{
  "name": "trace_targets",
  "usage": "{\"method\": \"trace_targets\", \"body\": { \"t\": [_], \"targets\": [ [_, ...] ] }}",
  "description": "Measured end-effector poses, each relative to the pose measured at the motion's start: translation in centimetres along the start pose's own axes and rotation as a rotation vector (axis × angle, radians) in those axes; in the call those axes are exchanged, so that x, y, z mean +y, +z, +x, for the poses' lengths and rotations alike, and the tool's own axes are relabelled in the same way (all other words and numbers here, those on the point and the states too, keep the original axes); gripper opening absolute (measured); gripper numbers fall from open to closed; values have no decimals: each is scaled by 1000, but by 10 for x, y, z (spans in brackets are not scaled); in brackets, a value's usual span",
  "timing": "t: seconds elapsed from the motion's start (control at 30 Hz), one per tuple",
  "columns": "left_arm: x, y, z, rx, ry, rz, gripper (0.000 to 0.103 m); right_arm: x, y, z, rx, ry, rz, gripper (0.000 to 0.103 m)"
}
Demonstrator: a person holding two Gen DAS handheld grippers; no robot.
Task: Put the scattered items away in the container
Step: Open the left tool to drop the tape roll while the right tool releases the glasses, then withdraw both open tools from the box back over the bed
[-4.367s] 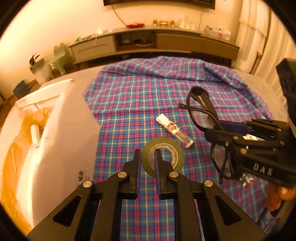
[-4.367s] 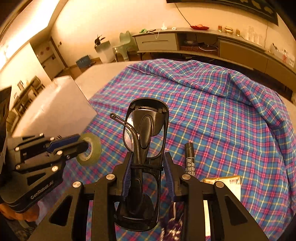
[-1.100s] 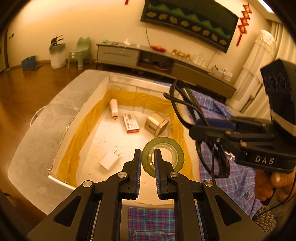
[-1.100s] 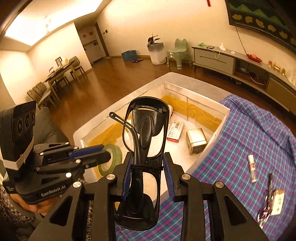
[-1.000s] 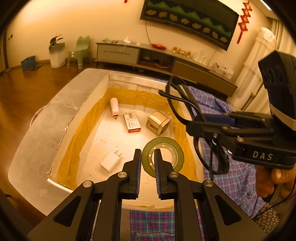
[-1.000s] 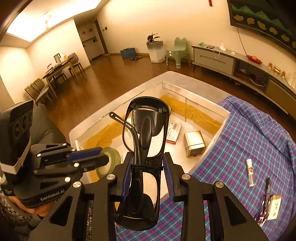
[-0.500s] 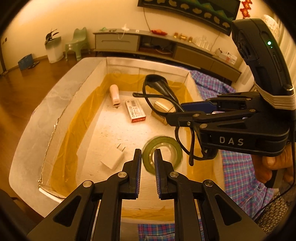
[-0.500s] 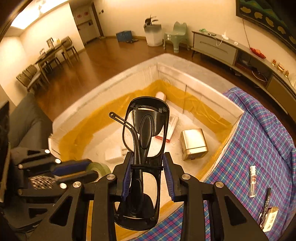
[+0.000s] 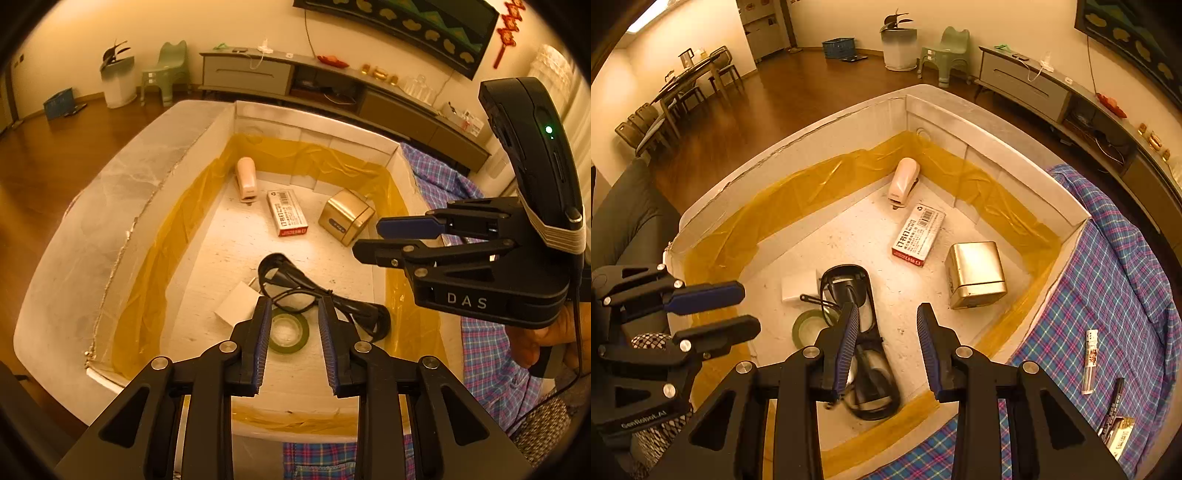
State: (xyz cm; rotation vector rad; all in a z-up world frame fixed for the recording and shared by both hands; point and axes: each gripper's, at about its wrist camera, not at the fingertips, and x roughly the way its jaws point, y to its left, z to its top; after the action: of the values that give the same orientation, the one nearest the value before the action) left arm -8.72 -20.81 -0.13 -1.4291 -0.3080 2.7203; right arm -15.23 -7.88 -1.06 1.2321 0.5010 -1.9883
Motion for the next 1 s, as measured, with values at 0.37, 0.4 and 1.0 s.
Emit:
{"method": "trace_targets", "body": {
  "t": [0.37,0.4,1.0],
  "targets": [
    [4,-4,-10,-8,16,-8,28,17,3,-2,25,5,-58,40],
    [4,-4,-11,-9,17,-6,28,18,3,-3,25,6,-58,40],
    [-19,-7,-37,-33,65,38,28,2,3,-28,-28,67,25,40]
  ]
}}
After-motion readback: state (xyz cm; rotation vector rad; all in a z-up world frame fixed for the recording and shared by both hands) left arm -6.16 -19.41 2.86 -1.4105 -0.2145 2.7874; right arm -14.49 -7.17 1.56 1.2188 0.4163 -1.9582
